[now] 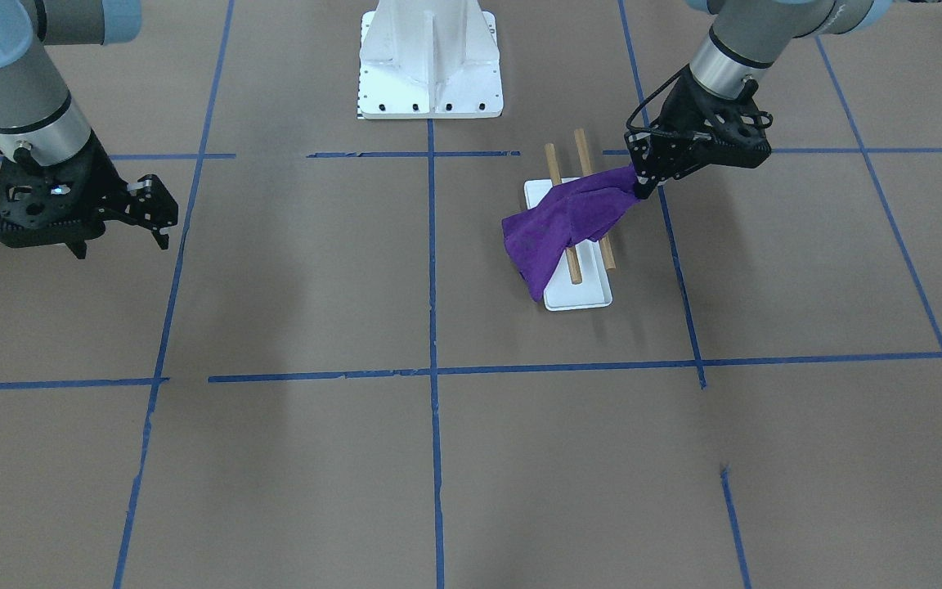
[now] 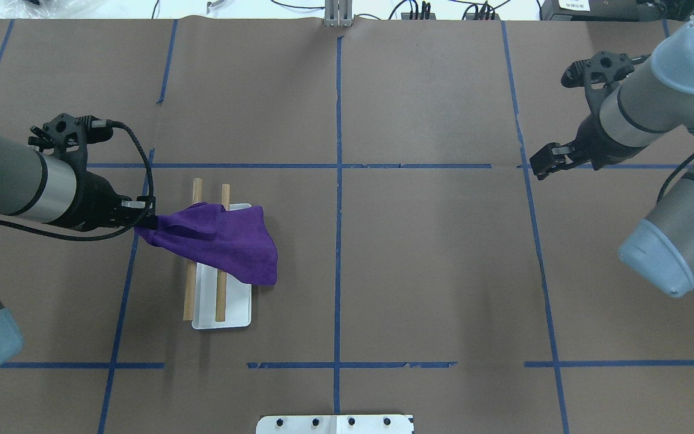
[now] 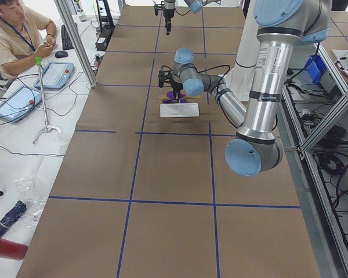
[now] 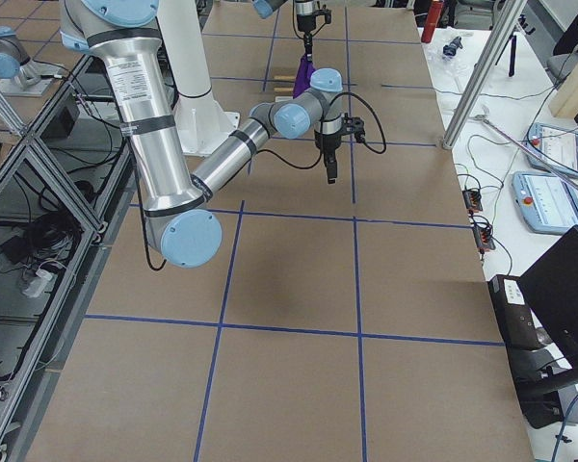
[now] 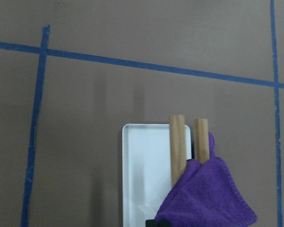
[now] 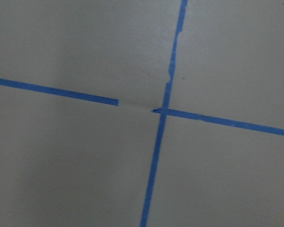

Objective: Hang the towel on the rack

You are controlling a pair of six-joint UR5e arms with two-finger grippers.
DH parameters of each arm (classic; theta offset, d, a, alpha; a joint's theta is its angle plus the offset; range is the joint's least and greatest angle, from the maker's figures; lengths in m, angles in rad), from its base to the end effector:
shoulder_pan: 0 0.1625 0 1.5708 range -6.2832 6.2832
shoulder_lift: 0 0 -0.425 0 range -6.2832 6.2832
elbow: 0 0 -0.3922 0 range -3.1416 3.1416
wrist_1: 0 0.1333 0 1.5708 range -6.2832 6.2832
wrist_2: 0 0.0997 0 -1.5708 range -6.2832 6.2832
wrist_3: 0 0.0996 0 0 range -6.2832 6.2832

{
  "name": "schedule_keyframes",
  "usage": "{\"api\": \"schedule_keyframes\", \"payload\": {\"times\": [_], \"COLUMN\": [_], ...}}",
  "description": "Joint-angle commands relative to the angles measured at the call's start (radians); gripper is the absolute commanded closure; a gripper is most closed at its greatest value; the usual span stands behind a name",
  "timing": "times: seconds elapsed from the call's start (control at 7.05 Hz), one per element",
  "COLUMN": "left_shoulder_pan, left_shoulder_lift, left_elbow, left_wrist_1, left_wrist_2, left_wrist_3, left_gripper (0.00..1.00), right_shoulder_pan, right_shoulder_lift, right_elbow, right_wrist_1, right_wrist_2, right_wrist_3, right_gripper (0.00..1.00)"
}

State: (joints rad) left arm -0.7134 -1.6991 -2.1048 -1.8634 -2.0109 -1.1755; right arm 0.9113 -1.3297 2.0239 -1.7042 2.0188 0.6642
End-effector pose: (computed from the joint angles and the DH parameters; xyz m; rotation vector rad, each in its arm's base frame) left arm 0.3147 -0.3925 0.3135 0.1489 1.0102 -0.0799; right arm -0.2566 -0.4781 0.3473 0.1668 -0.6828 -0.1211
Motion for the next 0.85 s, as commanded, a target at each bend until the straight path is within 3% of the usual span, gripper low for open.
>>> {"api": "schedule_keyframes", "payload": {"times": [0.0,0.14,0.43,0.57,0.71], "left_shoulder_pan": [-0.001,0.002,-0.032,-0.099,-0.216], "left_shoulder_lift": [0.096,0.085,0.116,0.125,0.131], "left_elbow": [0.008,0.023,0.032,0.089,0.150], "left_wrist_1": [-0.136,-0.137,-0.128,-0.108,-0.071], "left_wrist_2": [-0.003,-0.003,-0.018,-0.134,-0.316], "left_wrist_3": [0.040,0.043,0.220,0.235,0.237], "left_gripper": [0.85,0.01,0.00,0.00,0.00], "right_shoulder_pan": [0.050,0.050,0.054,0.076,0.099], "right_shoulder_lift": [-0.061,-0.065,-0.101,-0.135,-0.167], "right_elbow": [-0.002,-0.008,-0.022,-0.031,-0.033], "right_wrist_1": [0.001,0.000,0.000,0.000,0.001], "right_wrist_2": [0.011,0.012,0.011,0.015,0.017], "right_wrist_3": [-0.072,-0.072,-0.071,-0.072,-0.072], "right_gripper": [0.00,0.00,0.00,0.00,0.00]}}
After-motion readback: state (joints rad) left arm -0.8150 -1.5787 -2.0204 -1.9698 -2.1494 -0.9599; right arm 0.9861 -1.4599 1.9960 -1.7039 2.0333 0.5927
